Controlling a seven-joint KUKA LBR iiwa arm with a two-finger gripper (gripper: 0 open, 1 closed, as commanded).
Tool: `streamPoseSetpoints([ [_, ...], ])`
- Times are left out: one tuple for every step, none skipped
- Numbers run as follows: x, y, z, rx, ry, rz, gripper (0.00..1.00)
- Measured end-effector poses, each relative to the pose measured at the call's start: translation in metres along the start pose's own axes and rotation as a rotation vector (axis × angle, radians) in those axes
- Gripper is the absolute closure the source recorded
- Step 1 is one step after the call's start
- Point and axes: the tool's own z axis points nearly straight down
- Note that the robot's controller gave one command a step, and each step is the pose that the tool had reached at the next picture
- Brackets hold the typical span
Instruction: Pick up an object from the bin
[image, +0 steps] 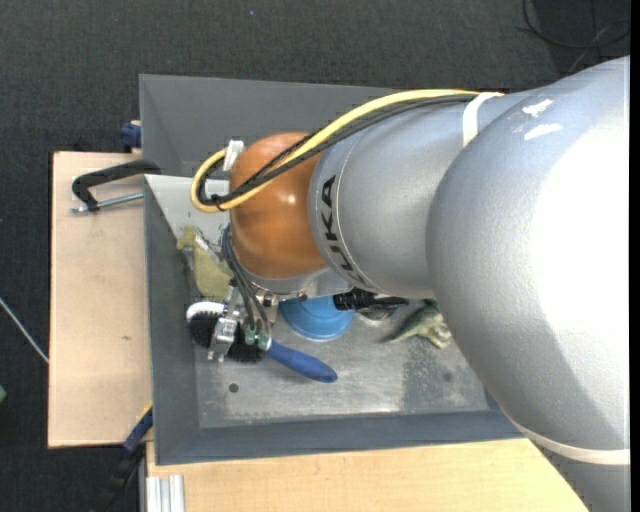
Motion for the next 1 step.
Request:
streamPoseSetpoints([
  [-0.0004, 0.0006, -0.0009, 0.005, 0.006, -0.001, 1.00],
])
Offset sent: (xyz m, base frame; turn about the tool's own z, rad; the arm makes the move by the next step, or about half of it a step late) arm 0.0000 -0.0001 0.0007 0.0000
